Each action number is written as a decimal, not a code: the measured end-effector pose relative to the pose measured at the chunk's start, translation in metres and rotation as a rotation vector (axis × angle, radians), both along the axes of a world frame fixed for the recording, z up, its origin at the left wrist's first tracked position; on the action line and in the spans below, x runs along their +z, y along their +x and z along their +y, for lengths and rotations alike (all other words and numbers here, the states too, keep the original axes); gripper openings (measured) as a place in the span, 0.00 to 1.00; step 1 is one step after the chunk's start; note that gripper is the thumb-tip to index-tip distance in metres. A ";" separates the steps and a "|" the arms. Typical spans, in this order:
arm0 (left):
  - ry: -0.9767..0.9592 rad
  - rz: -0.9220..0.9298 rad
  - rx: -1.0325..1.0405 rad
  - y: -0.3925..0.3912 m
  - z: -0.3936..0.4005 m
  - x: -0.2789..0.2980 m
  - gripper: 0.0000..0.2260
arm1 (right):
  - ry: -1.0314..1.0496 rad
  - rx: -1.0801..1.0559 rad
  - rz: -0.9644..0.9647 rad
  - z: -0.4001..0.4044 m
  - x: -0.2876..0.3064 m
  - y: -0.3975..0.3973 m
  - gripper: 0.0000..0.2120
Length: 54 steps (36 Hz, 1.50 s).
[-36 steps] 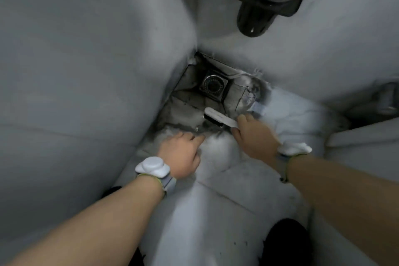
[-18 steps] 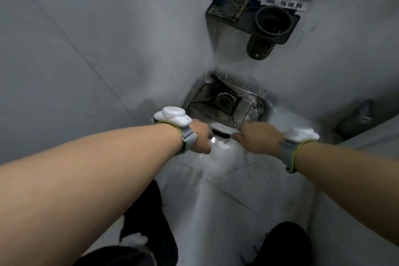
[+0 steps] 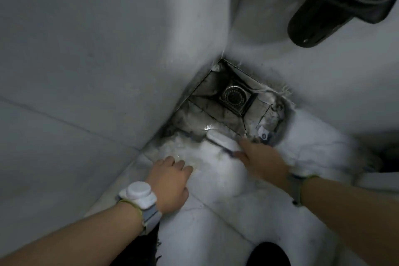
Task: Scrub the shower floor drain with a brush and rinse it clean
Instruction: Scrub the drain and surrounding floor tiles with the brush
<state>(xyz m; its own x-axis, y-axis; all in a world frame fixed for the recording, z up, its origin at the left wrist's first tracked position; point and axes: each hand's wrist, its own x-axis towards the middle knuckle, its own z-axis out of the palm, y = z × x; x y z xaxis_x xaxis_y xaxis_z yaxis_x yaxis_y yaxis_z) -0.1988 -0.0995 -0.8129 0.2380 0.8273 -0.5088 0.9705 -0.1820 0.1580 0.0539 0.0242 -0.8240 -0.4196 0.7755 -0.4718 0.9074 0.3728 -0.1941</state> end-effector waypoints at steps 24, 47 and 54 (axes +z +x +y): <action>-0.004 -0.025 0.024 0.003 -0.002 -0.006 0.21 | 0.149 -0.157 0.121 0.034 0.005 -0.079 0.15; -0.051 0.017 0.110 0.007 0.001 -0.002 0.23 | 0.151 0.163 0.164 -0.014 -0.003 -0.093 0.13; -0.023 0.142 0.171 0.033 0.012 0.011 0.11 | 0.233 -0.286 0.036 0.057 -0.010 -0.045 0.17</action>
